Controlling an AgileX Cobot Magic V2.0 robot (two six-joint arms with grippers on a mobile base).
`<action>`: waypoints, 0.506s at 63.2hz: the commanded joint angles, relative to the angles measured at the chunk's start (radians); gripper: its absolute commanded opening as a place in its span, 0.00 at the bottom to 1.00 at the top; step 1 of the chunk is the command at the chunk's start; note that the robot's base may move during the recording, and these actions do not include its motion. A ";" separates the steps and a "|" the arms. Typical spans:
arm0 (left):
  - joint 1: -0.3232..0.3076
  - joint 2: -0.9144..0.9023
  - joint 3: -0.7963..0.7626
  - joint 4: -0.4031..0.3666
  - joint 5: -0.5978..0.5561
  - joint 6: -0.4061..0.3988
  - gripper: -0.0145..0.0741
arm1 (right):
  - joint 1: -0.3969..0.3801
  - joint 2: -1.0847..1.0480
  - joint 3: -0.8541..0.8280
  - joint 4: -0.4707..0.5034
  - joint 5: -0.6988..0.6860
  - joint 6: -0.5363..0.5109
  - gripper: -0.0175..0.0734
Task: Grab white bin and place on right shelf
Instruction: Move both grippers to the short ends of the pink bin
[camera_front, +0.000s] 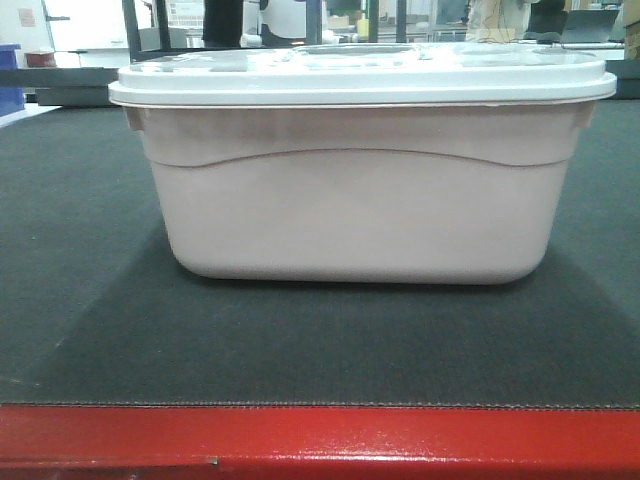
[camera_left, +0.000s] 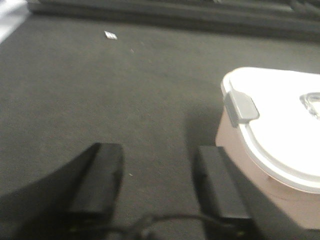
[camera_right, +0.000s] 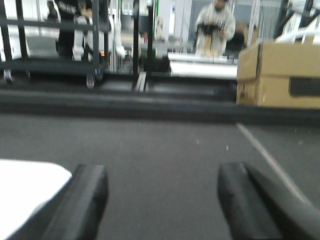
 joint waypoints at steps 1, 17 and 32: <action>-0.031 0.064 -0.065 -0.058 -0.069 -0.005 0.63 | -0.002 0.066 -0.068 0.010 -0.028 -0.009 0.88; -0.073 0.257 -0.309 -0.097 0.152 0.002 0.66 | -0.002 0.187 -0.316 0.166 0.350 0.024 0.88; -0.069 0.508 -0.575 -0.260 0.390 0.111 0.66 | -0.003 0.390 -0.617 0.427 0.705 -0.009 0.88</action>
